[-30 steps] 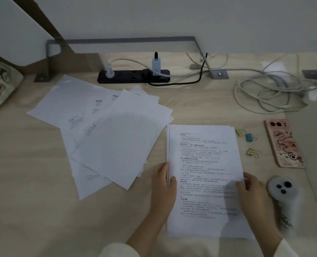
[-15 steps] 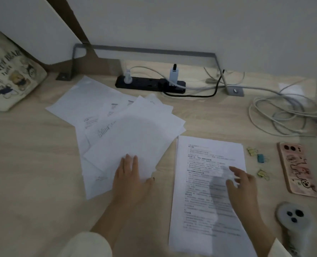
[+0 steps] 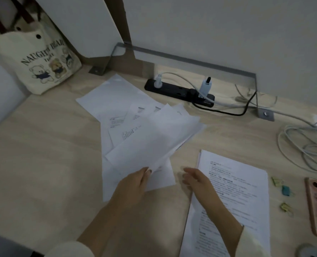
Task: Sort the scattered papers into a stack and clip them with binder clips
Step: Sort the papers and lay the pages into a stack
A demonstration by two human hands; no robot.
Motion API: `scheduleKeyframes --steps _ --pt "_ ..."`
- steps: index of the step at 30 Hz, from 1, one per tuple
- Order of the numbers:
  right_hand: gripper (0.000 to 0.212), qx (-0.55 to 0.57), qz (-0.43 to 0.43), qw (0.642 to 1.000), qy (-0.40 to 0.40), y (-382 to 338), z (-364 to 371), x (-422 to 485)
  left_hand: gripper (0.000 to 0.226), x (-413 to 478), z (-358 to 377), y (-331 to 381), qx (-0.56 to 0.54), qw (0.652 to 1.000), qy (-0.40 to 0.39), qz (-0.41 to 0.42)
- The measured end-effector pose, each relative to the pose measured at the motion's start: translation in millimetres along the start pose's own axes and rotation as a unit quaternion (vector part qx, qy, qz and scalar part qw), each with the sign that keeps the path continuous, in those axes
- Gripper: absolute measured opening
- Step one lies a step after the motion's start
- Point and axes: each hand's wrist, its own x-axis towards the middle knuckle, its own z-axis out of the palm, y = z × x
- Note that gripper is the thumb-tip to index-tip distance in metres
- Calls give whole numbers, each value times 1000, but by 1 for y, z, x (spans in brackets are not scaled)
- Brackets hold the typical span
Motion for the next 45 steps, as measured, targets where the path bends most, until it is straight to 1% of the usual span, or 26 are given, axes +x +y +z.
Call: scheduleKeyframes --steps 1,3,4,6,8,9,10,13,15,16,19,22,23,24,25,26,28,30,32,34,35,37,39,40,42,45 --pt "32 19 10 1000 -3 -3 2 2 39 -2 -8 4 -79 996 18 -42" --pt "34 50 18 998 -15 -9 6 5 33 -9 -25 11 -227 967 62 -102" --pt "34 71 22 997 -26 -13 8 5 29 -12 -34 14 -295 943 77 -132" --pt "37 117 22 992 -52 -20 11 6 24 -18 -51 14 -428 879 88 -191" --pt "46 153 12 985 -78 -25 15 6 23 -23 -64 5 -533 814 94 -210" --pt "53 169 8 981 -93 -28 18 5 23 -26 -69 0 -549 803 101 -208" --pt "61 178 4 978 -110 -30 20 5 23 -28 -71 -4 -548 805 102 -202" --pt "78 124 -15 979 -161 -37 29 1 22 -32 -68 -14 -502 841 79 -188" --pt "94 86 -32 979 -180 -40 36 -2 27 -31 -62 -15 -481 859 26 -174" --pt "100 72 -38 980 -184 -40 38 -4 34 -29 -60 -14 -477 864 -11 -163" --pt "91 66 -57 986 -145 -39 39 -9 53 -23 -54 -7 -462 872 -97 -129" --pt "98 136 -10 984 -116 -31 29 -11 58 -17 -48 -2 -473 862 -126 -131" --pt "88 188 3 974 -124 -29 25 -12 59 -16 -47 -2 -479 858 -130 -133" --pt "71 237 13 963 -128 -25 22 -11 60 -16 -46 -5 -486 854 -129 -136" --pt "51 279 22 951 -130 -23 19 -9 60 -16 -45 -9 -494 849 -122 -142" --pt "39 314 26 940 -132 -21 18 -7 60 -16 -45 -13 -506 842 -107 -152" --pt "40 371 9 920 -123 -18 15 -1 58 -18 -48 -25 -545 816 -53 -185" --pt "36 403 32 909 -95 -15 12 4 49 -23 -55 -39 -568 796 19 -210" --pt "34 390 42 918 -51 -13 11 4 44 -31 -64 -57 -564 789 83 -228" --pt "48 352 32 934 -41 -6 14 5 42 -40 -73 -79 -540 796 124 -242" --pt "43 336 34 940 -50 -2 17 5 41 -45 -76 -90 -524 803 135 -252" --pt "24 288 61 954 -54 -2 27 3 39 -54 -82 -109 -496 810 152 -273" --pt "19 221 81 971 -40 -5 37 2 38 -62 -88 -120 -476 817 164 -282" --pt "22 188 79 978 -32 -5 41 3 36 -66 -91 -122 -470 818 172 -282" --pt "37 139 59 989 2 -4 48 9 30 -71 -97 -126 -459 821 197 -278" --pt "60 126 25 990 65 -6 52 13 23 -76 -107 -136 -444 822 217 -282"
